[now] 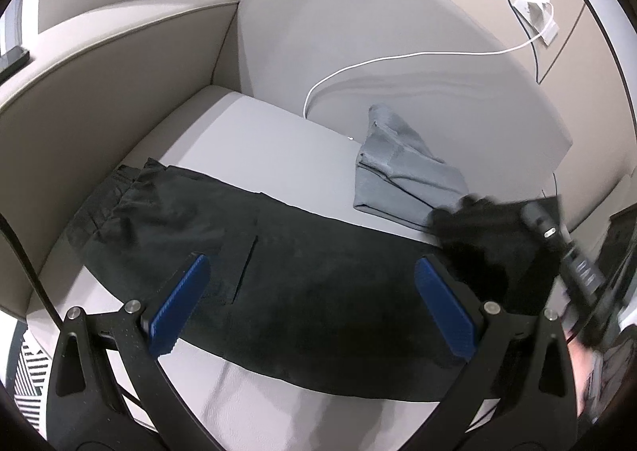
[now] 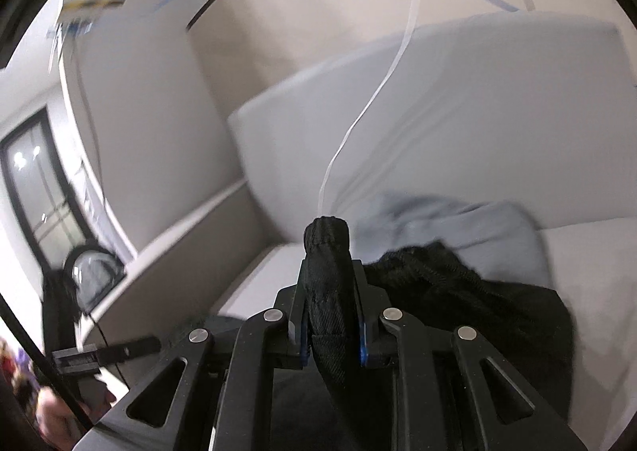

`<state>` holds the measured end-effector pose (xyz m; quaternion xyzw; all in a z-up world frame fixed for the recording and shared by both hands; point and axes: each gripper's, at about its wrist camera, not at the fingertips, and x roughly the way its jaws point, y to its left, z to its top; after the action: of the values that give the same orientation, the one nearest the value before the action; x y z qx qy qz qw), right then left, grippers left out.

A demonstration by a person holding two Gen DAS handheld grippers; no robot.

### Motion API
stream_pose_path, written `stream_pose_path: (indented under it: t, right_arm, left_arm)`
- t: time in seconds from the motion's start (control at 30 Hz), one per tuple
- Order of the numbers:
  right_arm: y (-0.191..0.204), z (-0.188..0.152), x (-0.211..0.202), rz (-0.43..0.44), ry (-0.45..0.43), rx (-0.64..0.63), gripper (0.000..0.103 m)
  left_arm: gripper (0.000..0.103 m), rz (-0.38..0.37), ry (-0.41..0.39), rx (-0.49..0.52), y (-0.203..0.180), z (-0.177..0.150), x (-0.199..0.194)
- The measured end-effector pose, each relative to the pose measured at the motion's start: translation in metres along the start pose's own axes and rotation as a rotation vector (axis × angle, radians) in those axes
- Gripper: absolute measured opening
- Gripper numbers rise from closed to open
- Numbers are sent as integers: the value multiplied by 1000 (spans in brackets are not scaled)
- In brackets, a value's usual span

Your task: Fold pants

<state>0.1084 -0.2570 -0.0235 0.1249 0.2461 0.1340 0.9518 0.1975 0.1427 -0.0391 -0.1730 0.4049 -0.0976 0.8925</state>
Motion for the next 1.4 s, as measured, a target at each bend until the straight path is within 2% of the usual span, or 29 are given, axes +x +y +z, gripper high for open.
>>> stream_pose_path:
  t: [0.1,0.27,0.43,0.67,0.73,0.8,0.83,0.87,0.9,0.97,1.07,1.17,1.23,1.4]
  right_arm:
    - [18,-23,29,25,56,-21,16]
    - [42,-61,51,71,92,-74,16]
    - [69,-106,67,94,162,-232,16]
    - [65,-164,72,89,283,-370,17]
    - [62,-179,77,73,345,-404,23]
    - [60,-191,82,62,427,-440,43]
    - [61,-193,82,60,439,-456,45]
    - [62,-191,76,61,436,-469,56]
    - [62,-186,68,57,427,-473,77]
    - [58,-170,45,62,379,-451,92]
    - [38,-142,3,95,299,-421,92]
    - [14,-127,-29,46,274,-465,92]
    - [-7,-127,-41,-10,298,-499,92]
    - [-56,-157,-71,-50,374,-580,92]
  left_arm:
    - [102,-1,2,-8,2,0,1]
    - [102,3,3,2,0,0,1]
    - [102,8,11,5,0,-3,3]
    - [102,15,22,-1,0,-3,7]
    - [102,17,29,1,0,-3,10]
    - [102,22,47,11,1,-5,14]
    - [102,22,57,13,1,-6,17]
    - [102,19,73,13,1,-7,21]
    - [102,14,95,13,0,-9,26]
    - [102,0,130,12,0,-13,34]
    - [102,-33,189,17,-5,-22,47]
    - [102,-73,297,34,-12,-35,69]
    - [102,-91,375,37,-16,-46,84]
    - [101,-70,498,56,-23,-71,118]
